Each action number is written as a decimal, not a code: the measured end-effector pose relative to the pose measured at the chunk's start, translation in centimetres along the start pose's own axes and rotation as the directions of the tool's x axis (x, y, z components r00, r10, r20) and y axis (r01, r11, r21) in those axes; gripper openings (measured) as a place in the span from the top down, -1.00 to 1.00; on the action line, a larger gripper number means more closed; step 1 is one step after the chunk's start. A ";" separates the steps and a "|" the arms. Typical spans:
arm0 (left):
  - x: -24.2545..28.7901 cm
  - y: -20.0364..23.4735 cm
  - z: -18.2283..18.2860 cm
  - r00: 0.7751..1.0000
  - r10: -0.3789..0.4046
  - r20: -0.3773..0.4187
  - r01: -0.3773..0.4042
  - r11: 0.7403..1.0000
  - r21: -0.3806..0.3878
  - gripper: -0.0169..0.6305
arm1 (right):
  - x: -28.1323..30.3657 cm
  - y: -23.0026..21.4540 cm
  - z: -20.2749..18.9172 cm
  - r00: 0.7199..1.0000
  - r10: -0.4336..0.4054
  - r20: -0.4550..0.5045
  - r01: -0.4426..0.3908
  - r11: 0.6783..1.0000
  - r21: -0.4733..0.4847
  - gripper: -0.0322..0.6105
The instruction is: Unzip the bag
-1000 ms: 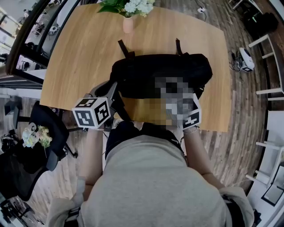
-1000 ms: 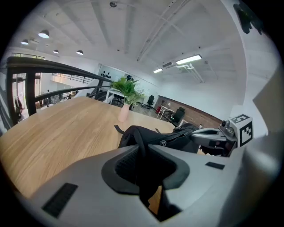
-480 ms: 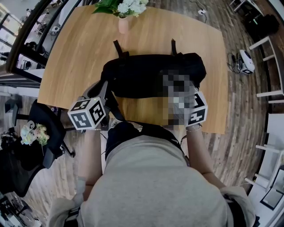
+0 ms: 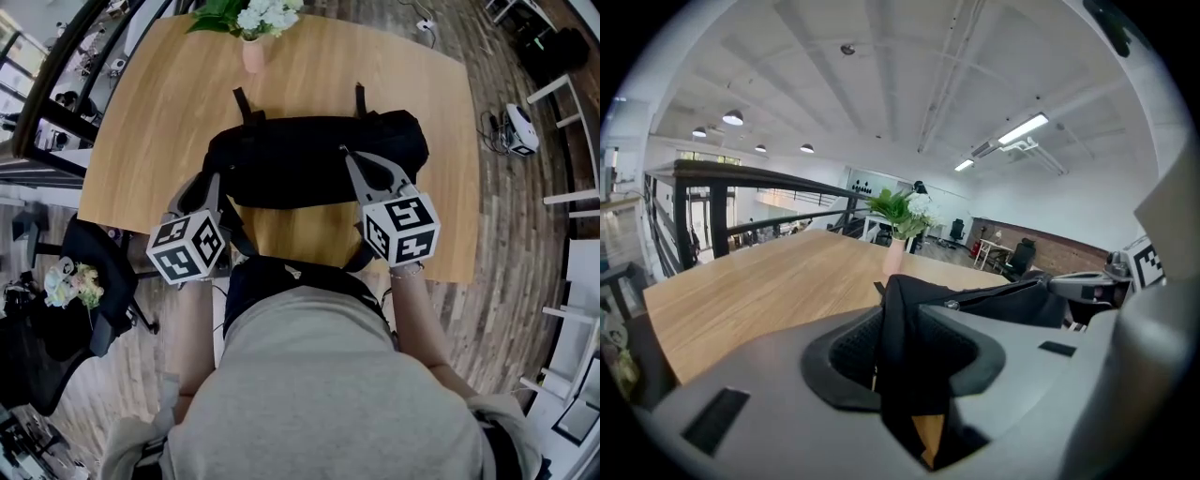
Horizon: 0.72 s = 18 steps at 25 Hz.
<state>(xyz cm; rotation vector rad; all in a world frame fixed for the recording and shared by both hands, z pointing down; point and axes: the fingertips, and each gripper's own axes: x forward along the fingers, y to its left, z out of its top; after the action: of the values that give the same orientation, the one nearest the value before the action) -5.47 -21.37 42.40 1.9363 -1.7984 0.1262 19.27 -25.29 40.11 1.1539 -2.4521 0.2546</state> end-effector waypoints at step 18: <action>4.2 -17.9 1.2 0.911 -0.390 -0.136 0.402 0.759 0.512 0.22 | -0.3 0.2 0.2 0.999 0.036 0.036 -0.039 0.996 0.082 0.87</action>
<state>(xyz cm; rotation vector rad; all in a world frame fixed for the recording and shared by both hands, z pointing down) 11.95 -25.46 37.86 2.6519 -1.3780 0.5490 19.26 -25.04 39.75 1.1561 -2.5168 0.3524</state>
